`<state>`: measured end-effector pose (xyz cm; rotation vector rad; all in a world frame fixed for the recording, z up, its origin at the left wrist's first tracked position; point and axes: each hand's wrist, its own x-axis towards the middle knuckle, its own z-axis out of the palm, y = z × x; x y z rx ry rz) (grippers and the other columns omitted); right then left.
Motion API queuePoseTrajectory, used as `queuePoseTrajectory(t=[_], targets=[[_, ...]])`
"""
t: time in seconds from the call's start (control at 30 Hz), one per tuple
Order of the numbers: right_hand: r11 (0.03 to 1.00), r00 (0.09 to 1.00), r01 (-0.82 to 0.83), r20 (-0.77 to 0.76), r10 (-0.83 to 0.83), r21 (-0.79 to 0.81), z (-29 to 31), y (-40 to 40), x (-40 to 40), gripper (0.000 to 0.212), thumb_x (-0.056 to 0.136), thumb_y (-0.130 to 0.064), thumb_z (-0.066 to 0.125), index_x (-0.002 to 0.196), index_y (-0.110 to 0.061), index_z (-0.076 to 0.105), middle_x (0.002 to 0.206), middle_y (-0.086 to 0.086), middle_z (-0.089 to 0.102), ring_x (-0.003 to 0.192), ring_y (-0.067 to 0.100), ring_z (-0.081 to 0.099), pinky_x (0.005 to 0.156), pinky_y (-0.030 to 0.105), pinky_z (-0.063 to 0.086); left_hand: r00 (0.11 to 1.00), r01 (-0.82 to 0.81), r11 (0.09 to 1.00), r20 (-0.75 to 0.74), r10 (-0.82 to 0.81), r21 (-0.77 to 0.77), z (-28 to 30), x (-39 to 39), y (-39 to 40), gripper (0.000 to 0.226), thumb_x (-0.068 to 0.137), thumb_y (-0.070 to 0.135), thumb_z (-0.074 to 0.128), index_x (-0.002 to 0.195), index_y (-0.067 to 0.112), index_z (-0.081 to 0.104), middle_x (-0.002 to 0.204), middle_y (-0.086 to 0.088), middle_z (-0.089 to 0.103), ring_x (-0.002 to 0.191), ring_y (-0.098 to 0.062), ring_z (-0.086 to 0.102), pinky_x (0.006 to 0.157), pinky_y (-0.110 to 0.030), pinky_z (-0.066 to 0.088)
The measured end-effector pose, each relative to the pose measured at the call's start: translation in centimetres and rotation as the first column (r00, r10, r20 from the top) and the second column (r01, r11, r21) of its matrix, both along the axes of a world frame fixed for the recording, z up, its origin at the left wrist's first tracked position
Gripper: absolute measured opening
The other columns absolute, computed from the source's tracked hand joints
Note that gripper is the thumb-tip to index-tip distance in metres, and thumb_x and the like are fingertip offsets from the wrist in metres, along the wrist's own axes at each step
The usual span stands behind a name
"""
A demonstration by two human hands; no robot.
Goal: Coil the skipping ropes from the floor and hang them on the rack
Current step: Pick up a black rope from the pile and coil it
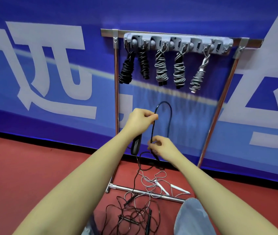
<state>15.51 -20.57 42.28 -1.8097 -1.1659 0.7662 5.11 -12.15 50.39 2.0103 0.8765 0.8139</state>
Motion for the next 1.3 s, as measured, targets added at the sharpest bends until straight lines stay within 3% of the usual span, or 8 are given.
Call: queuePoseTrajectory(t=[0.1,0.27,0.53,0.77,0.9,1.03,1.17,1.3], targets=[[0.985,0.991,0.123,-0.073,-0.114,0.125,1.1,0.4,-0.2,0.019,0.091,-0.008,0.057,0.073,-0.016,0.059,0.072,0.013,0.068,0.060,0.022,0.056,0.058,0.028,0.043,0.997,0.004,0.999,0.078,-0.001,-0.037,0.2,-0.3,0.2,0.021,0.093,0.025,0.055,0.088,0.013,0.071,0.071,-0.002,0.058,0.043,-0.003,0.039,0.052,-0.018,0.037],[0.888,0.907,0.301,-0.391,-0.155,0.347,4.4,0.5,0.1,0.016,0.097,-0.006,0.050,0.086,-0.014,0.059,0.081,0.012,0.066,0.069,0.014,0.068,0.070,0.027,0.056,0.981,0.079,0.995,-0.173,-0.089,-0.066,-3.0,-1.0,-0.2,0.036,0.091,0.011,0.049,0.126,0.012,0.059,0.079,-0.008,0.060,0.055,-0.011,0.045,0.055,-0.017,0.040],[0.811,0.806,0.440,-0.568,-0.166,0.387,6.9,0.6,1.6,0.010,0.097,-0.011,0.051,0.096,-0.006,0.060,0.090,0.016,0.068,0.083,0.025,0.072,0.074,0.036,0.060,0.979,0.028,0.999,-0.204,-0.020,0.037,-4.4,-0.9,-0.3,0.010,0.088,0.026,0.062,0.086,0.018,0.068,0.073,0.003,0.059,0.071,-0.011,0.049,0.065,-0.020,0.036],[0.919,0.926,0.357,-0.188,-0.326,0.165,6.0,0.4,3.5,0.020,0.097,-0.019,0.048,0.084,-0.016,0.063,0.104,0.008,0.068,0.089,0.019,0.063,0.073,0.031,0.048,0.994,0.012,1.000,-0.111,-0.011,0.011,-3.5,-0.9,0.1,0.011,0.087,0.025,0.065,0.081,0.017,0.070,0.068,0.004,0.060,0.055,-0.002,0.047,0.063,-0.021,0.040],[0.947,0.841,0.298,0.437,-0.320,0.120,4.5,-0.2,3.5,0.023,0.093,-0.022,0.054,0.080,-0.005,0.063,0.075,0.006,0.065,0.071,0.025,0.059,0.064,0.031,0.045,0.996,-0.010,1.000,-0.091,0.010,0.002,-2.2,-0.5,0.2,0.014,0.087,0.027,0.064,0.083,0.015,0.071,0.071,0.003,0.063,0.055,-0.002,0.049,0.060,-0.019,0.040],[0.963,0.938,0.173,0.264,-0.225,0.207,3.3,-1.0,2.5,0.013,0.090,-0.020,0.061,0.080,-0.011,0.061,0.071,0.001,0.057,0.063,0.014,0.047,0.064,0.028,0.041,1.000,-0.016,0.999,-0.009,0.015,-0.046,-0.5,-0.5,0.4,0.014,0.086,0.027,0.066,0.081,0.015,0.071,0.067,0.006,0.063,0.050,-0.006,0.047,0.054,-0.019,0.040],[0.992,0.993,-0.083,0.087,0.075,0.099,2.7,-0.9,0.7,0.025,0.090,-0.025,0.062,0.115,-0.024,0.058,0.095,-0.001,0.062,0.082,0.015,0.055,0.073,0.027,0.046,0.997,0.056,0.996,0.064,-0.051,-0.071,1.5,-0.2,0.1,0.014,0.086,0.026,0.067,0.084,0.012,0.072,0.070,0.002,0.064,0.053,-0.011,0.046,0.052,-0.020,0.042],[0.985,0.998,0.003,-0.055,0.006,0.170,3.2,0.2,-0.5,0.015,0.092,-0.029,0.061,0.106,-0.024,0.058,0.103,0.001,0.062,0.093,0.019,0.060,0.069,0.023,0.048,0.989,0.068,0.993,0.137,-0.055,-0.097,2.7,-0.1,0.0,0.012,0.086,0.025,0.068,0.082,0.015,0.071,0.069,0.003,0.063,0.046,-0.011,0.041,0.044,-0.018,0.037]])
